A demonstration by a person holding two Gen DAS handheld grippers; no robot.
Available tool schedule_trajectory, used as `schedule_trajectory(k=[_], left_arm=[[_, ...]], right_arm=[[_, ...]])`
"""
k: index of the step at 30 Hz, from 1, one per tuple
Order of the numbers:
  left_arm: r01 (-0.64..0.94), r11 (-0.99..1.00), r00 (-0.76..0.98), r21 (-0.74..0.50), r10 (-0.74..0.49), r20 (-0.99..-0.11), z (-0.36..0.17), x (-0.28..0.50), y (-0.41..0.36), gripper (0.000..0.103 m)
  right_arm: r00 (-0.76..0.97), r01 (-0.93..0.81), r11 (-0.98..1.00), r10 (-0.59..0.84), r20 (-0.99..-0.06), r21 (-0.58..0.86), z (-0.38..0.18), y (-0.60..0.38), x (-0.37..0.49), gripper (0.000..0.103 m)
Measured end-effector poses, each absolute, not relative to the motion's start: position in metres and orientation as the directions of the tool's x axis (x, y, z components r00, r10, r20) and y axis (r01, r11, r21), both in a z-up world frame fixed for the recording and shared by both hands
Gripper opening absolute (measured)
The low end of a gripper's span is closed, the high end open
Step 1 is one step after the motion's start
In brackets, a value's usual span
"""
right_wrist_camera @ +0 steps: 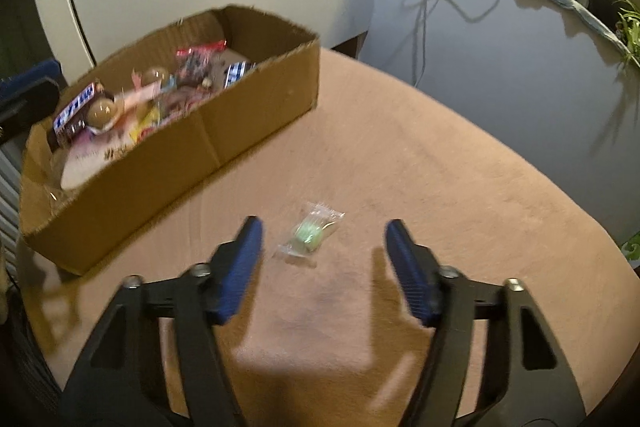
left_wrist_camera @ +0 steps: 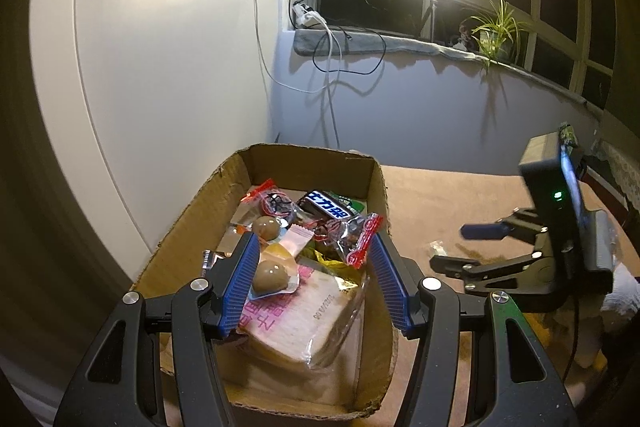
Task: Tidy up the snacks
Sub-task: 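Move the right tool back to the green candy packet on the table, then close the right tool on the green candy packet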
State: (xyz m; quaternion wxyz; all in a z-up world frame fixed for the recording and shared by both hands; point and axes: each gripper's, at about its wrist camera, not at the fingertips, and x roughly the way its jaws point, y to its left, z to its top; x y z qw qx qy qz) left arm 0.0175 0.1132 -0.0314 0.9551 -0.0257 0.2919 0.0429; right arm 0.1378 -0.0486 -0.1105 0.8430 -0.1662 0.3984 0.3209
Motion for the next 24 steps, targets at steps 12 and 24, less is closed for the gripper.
schedule_trajectory(k=[12,24], left_arm=[[-0.081,0.996,0.822,-0.025,0.053,-0.567,-0.035,0.015,0.107,0.057],[-0.081,0.996,0.822,-0.026,0.052,-0.567,-0.035,0.015,0.105,0.057]], right_arm=[[0.466,-0.664,0.747,0.376,-0.801,-0.036,-0.121,-0.037,0.145,0.043],[0.48,-0.663,0.747,0.376,-0.793,-0.047,-0.122,-0.038,0.148,0.023]])
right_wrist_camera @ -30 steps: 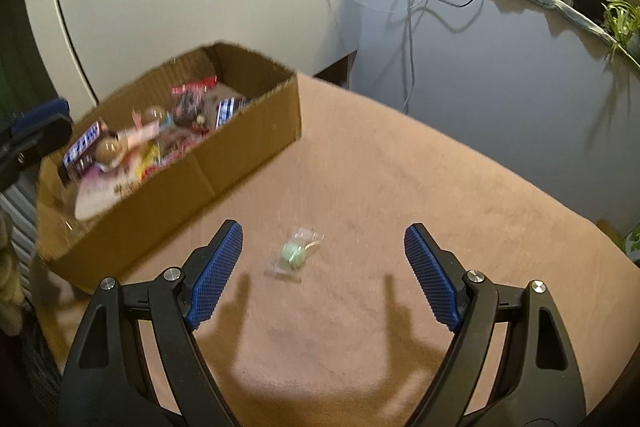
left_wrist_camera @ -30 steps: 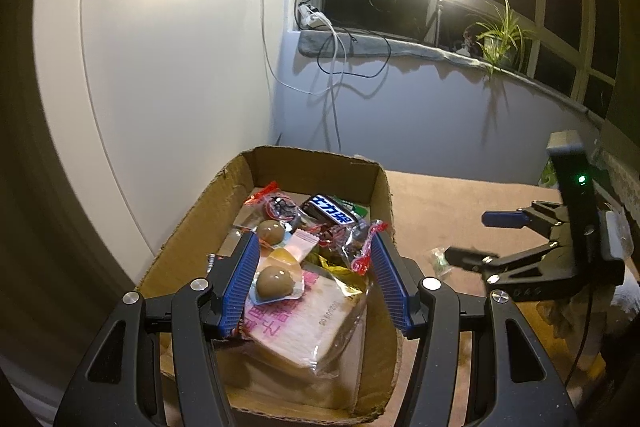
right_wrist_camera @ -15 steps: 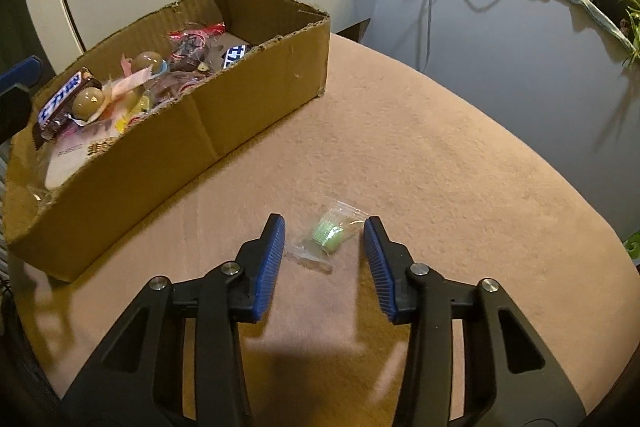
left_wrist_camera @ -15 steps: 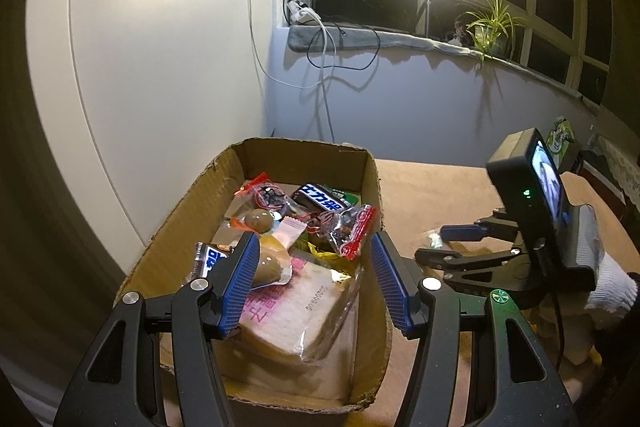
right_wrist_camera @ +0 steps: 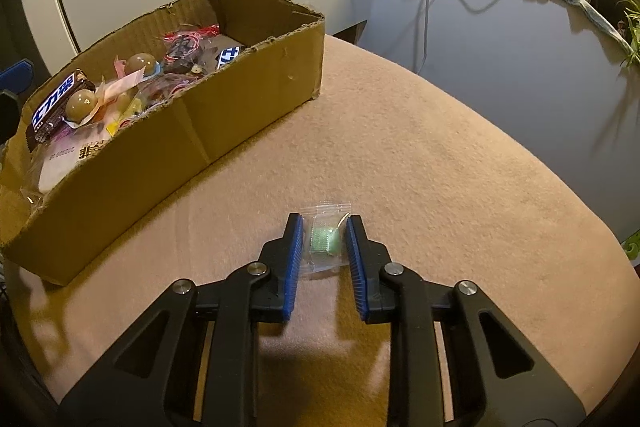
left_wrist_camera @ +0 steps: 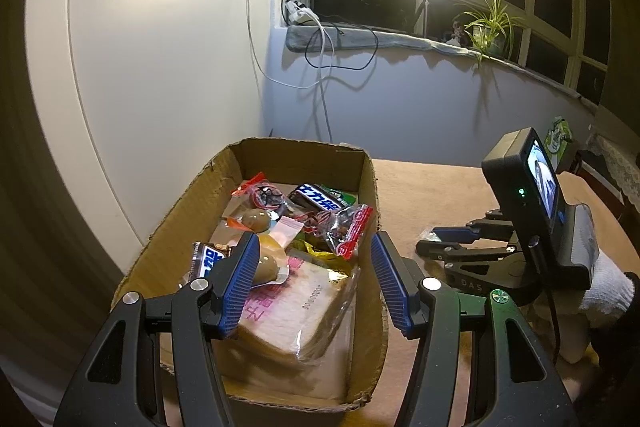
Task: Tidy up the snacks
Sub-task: 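Close the right tool on the green candy packet, then carry the green candy packet into the box and open the right tool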
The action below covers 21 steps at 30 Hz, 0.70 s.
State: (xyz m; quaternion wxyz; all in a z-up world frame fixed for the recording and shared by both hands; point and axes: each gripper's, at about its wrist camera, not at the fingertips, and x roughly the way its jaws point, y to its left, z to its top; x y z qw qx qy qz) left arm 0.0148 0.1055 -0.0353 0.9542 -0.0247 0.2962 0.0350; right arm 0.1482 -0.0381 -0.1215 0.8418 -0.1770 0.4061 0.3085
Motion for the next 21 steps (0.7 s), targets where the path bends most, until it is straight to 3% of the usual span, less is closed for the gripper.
schedule_trajectory(k=[21], left_arm=[[-0.126,0.99,0.833,-0.068,0.068,-0.55,-0.034,0.005,0.134,0.057]], right_arm=[[0.475,-0.728,0.68,0.593,-0.65,0.087,-0.042,-0.001,0.112,0.022]])
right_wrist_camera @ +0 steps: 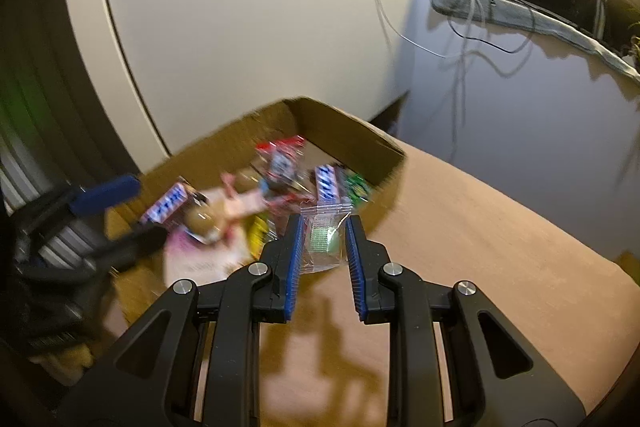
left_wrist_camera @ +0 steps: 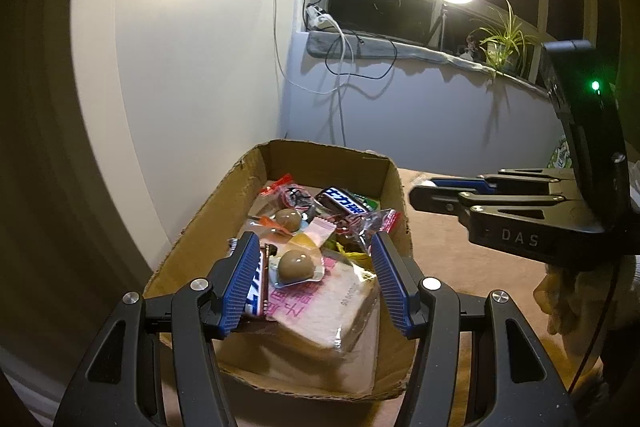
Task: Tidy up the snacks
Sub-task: 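Carry the green candy packet into the box and open the right tool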
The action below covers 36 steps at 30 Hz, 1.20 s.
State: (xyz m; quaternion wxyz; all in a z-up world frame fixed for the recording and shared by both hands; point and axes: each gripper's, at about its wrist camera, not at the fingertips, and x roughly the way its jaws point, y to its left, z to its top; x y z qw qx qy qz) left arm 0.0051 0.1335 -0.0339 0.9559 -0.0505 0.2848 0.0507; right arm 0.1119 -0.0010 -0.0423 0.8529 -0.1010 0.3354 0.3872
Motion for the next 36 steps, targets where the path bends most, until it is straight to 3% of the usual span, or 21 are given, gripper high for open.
schedule_trajectory(k=[31,36], left_arm=[[-0.138,0.988,0.83,-0.071,0.077,-0.552,-0.034,0.001,0.14,0.057],[-0.142,0.987,0.829,-0.073,0.078,-0.553,-0.034,0.0,0.141,0.057]], right_arm=[[0.42,-0.761,0.639,0.615,-0.668,0.11,-0.056,0.048,0.117,0.024],[0.426,-0.757,0.644,0.61,-0.668,0.105,-0.056,0.048,0.119,0.04]])
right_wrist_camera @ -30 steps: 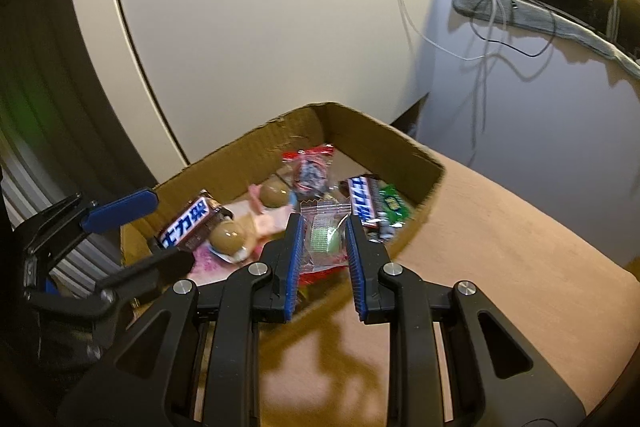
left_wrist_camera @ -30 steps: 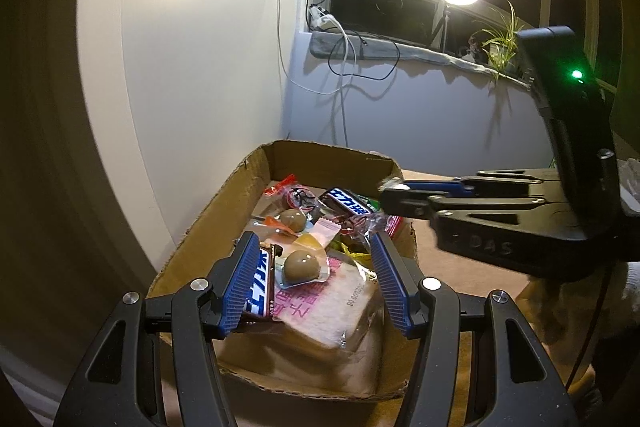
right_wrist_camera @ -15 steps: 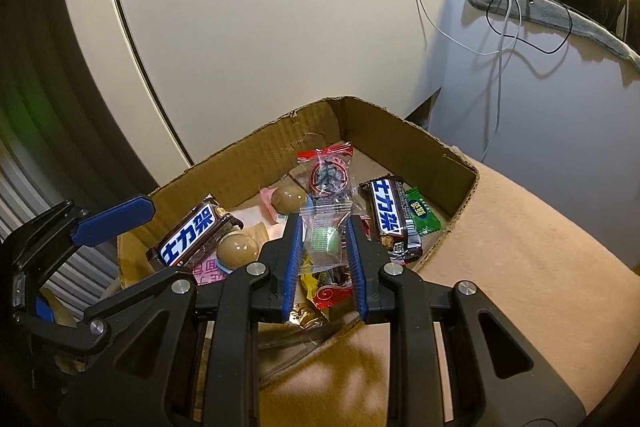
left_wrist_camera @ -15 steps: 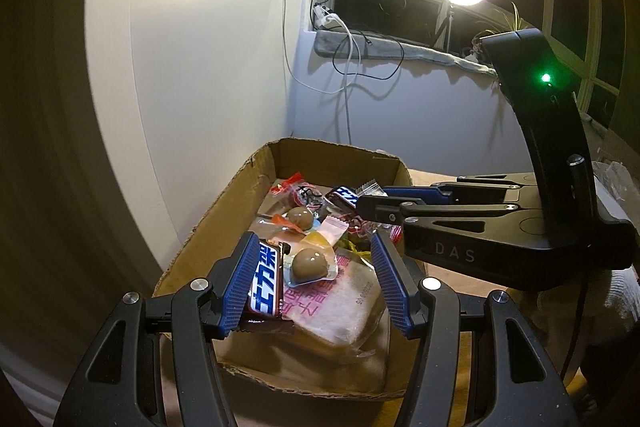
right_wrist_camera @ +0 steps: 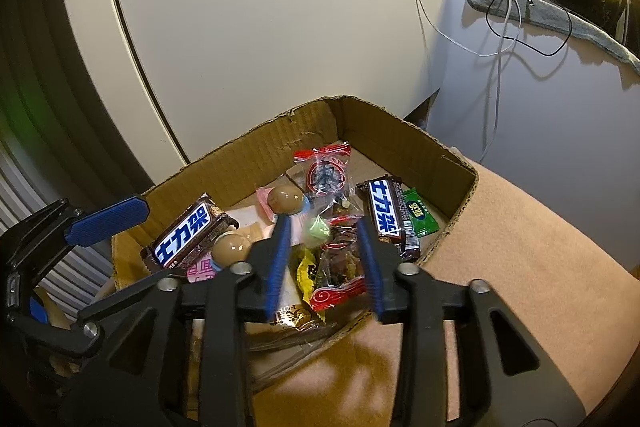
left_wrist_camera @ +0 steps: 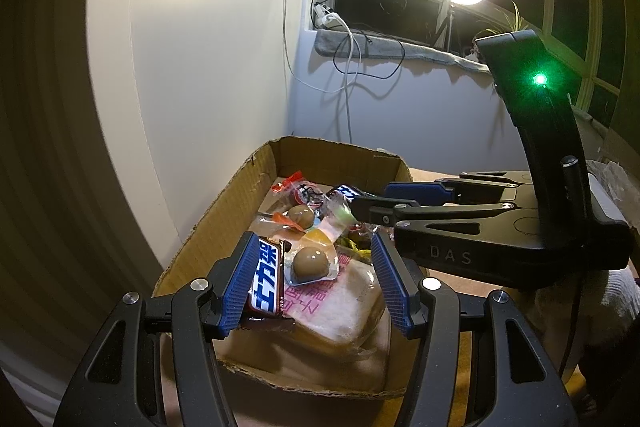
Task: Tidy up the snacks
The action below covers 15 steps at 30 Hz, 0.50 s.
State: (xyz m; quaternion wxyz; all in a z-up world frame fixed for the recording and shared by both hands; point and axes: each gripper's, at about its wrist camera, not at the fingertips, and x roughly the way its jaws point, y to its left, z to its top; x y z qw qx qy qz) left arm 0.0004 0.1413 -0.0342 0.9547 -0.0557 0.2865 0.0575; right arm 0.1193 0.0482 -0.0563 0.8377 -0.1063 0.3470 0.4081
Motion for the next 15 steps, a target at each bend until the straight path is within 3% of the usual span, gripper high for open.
schedule_trajectory(k=[6,10,15], left_arm=[[-0.141,0.987,0.831,-0.071,0.079,-0.551,-0.0334,0.0002,0.1403,0.057],[-0.142,0.987,0.832,-0.069,0.081,-0.549,-0.0329,-0.0006,0.1393,0.057],[-0.145,0.987,0.83,-0.07,0.082,-0.552,-0.0339,-0.0004,0.1411,0.057]], right_arm=[[0.429,-0.757,0.646,0.608,-0.668,0.102,-0.0558,0.0462,0.1205,0.042],[0.44,-0.755,0.649,0.606,-0.663,0.093,-0.0541,0.0444,0.1202,0.053],[0.448,-0.754,0.651,0.606,-0.658,0.086,-0.0517,0.0415,0.1185,0.058]])
